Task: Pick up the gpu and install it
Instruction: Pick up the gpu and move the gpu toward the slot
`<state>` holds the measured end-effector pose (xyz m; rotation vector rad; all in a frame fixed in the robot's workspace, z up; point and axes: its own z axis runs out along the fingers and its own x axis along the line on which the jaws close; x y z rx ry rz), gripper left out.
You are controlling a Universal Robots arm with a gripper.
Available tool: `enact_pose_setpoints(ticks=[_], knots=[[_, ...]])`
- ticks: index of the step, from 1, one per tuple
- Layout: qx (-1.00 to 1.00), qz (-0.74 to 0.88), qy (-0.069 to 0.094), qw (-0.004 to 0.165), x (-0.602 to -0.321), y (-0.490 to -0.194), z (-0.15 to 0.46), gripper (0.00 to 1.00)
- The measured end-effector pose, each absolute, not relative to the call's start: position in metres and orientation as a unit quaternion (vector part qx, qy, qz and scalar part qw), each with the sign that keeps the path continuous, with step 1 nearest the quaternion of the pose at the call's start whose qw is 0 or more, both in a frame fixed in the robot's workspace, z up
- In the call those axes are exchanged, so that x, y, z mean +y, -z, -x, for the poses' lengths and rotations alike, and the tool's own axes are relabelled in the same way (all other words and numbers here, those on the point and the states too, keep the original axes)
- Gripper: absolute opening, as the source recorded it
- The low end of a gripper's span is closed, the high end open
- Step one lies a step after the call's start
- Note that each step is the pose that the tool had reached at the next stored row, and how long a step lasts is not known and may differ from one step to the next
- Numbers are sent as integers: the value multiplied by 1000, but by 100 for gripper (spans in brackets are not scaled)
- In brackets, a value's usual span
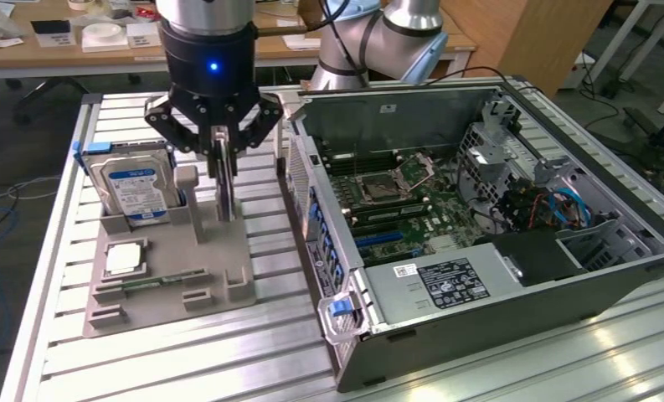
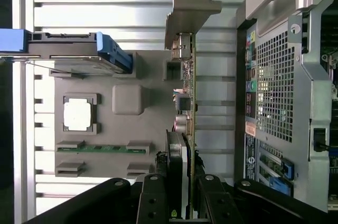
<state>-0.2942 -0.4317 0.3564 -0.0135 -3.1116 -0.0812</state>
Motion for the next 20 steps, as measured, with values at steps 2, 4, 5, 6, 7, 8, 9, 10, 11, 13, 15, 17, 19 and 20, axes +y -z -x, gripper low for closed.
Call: enact_pose_setpoints(ticks=[2, 4, 5, 6, 7, 8, 9, 10, 11, 13, 15, 17, 19, 20], knots=[[-1000, 4, 26, 14, -432, -362, 294, 28], [-1000, 4, 26, 14, -432, -369, 294, 28], [-1000, 4, 26, 14, -432, -373, 294, 28], [-1000, 4, 26, 14, -432, -376, 294, 28], [-1000, 4, 26, 14, -432, -380, 294, 28], [-1000, 4, 26, 14, -432, -383, 294, 28], [-1000, 4, 27, 15, -432, -386, 294, 28], [-1000, 4, 28, 14, -432, -389, 294, 28], [-999, 4, 29, 14, -432, -390, 294, 28], [-999, 0, 31, 15, -432, -393, 294, 28], [-999, -4, 33, 15, -432, -393, 294, 28], [-999, -7, 34, 15, -432, -393, 294, 28], [-999, -10, 35, 14, -432, -394, 294, 28], [-999, -11, 36, 14, -432, -395, 294, 28]])
